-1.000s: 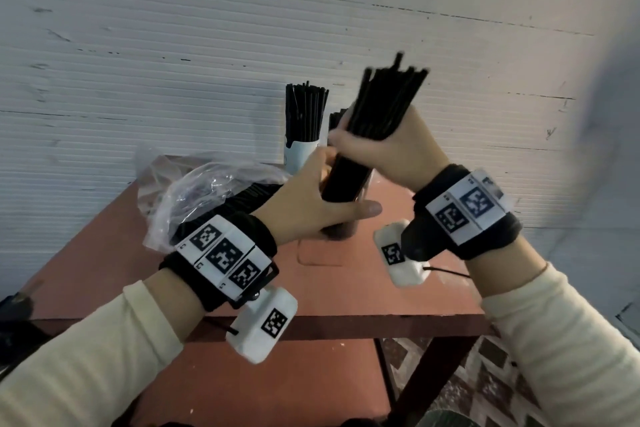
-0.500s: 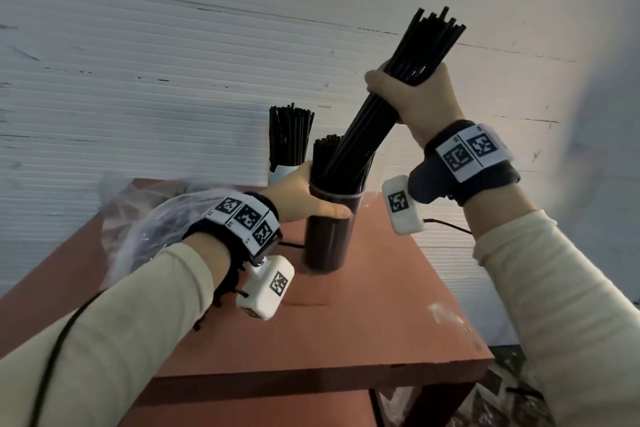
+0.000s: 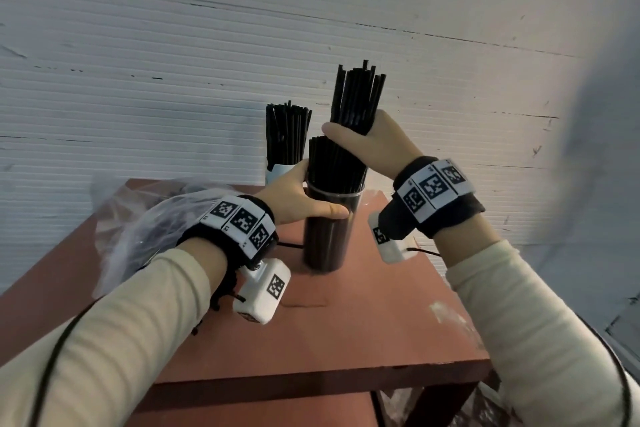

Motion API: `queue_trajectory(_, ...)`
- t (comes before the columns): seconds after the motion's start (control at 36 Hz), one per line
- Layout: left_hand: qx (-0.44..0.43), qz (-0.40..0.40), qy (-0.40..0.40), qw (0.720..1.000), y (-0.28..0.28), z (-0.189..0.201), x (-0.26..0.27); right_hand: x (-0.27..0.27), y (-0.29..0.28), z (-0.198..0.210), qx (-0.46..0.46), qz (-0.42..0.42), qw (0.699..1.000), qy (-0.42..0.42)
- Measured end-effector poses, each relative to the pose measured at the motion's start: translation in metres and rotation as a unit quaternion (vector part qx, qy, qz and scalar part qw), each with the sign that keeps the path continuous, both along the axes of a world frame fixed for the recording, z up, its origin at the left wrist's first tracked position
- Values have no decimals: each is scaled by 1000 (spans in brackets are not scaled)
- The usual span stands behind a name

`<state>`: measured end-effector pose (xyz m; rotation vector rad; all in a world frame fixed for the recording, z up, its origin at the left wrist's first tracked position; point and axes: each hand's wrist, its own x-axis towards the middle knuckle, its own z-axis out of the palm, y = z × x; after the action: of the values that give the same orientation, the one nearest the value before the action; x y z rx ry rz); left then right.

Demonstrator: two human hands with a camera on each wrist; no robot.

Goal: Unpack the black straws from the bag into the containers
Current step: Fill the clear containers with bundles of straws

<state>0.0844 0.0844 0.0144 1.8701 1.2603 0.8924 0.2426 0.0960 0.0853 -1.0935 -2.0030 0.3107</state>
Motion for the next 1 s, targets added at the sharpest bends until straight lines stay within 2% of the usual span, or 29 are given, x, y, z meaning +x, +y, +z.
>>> queue_trajectory(0.06, -4, -1, -8, 1000, 1, -2, 0, 3, 2, 1, -12, -3, 1000, -24)
queue_trajectory(0.11, -5, 2, -13, 1000, 2, -3, 0, 4, 0, 5, 14, -21, 1000, -13)
queue_trajectory(0.22, -10, 0, -9, 1000, 3, -4, -1, 5, -16, 19, 156, -17, 985, 66)
queue_trajectory(0.33, -7, 4, -6, 1000, 3, -3, 1, 3, -23, 20, 268, -30, 963, -11)
queue_trajectory(0.42, -4, 8, -5, 1000, 4, -4, 1, 0, -24, 5, 255, -35, 966, -33)
queue_trajectory(0.56, -2, 12, -8, 1000, 4, -7, 2, 1, -28, -15, 266, -41, 963, -16)
queue_trajectory(0.67, -2, 12, -13, 1000, 4, -7, 3, 4, -31, -21, 266, -31, 963, 2)
queue_trajectory(0.86, 6, 13, -7, 1000, 2, -10, 2, 6, -31, -22, 226, -21, 974, -20)
queue_trajectory(1.0, 9, 16, -9, 1000, 1, -9, 3, 8, -32, -23, 227, -97, 969, 1)
